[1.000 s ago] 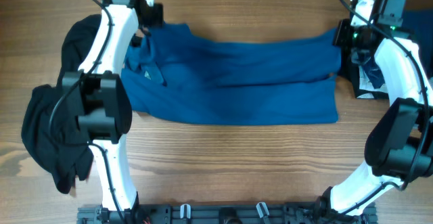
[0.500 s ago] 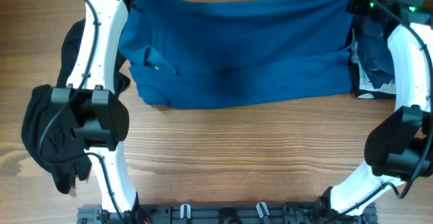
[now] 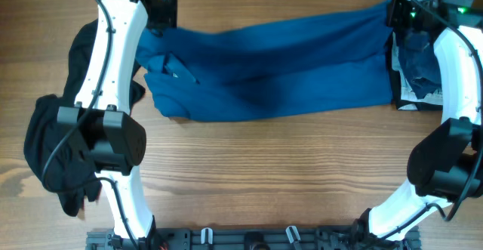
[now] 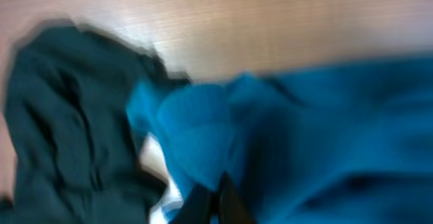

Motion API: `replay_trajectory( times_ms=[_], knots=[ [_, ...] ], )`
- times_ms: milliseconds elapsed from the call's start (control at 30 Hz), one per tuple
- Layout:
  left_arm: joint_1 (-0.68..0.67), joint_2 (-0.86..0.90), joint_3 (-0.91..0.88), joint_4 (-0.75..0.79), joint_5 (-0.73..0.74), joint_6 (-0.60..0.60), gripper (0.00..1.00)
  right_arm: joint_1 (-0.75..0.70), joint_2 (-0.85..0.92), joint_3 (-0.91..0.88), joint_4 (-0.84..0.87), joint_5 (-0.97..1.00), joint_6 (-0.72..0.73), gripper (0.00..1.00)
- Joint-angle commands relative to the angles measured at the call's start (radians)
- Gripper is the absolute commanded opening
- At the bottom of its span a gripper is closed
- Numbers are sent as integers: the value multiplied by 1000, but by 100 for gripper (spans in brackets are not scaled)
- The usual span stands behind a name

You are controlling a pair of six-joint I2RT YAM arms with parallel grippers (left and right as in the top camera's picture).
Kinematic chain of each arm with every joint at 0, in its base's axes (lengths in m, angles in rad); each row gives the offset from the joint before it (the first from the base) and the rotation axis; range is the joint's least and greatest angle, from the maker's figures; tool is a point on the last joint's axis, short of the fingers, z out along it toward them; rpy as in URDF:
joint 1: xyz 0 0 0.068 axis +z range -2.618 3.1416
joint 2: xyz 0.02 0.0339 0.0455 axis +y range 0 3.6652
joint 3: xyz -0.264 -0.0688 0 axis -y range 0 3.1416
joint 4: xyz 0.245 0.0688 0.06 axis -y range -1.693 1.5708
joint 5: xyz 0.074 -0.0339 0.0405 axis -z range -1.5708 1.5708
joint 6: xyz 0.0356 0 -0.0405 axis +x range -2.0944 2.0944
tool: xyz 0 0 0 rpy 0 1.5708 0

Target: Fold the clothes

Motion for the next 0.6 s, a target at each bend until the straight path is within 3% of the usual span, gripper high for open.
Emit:
replay_trajectory(
  times_ms=[0,133,567],
  knots=[
    [-9,-31,15,-97,60,-24,4,-47,20,17,-38,-9,31,4],
    [-9,-30,-2,-164,97,-24,4,-78,22,12,-106,-16,31,4],
    [-9,-28,-245,-167,128,-24,4,-87,119,-132,-150,-15,41,4]
  ],
)
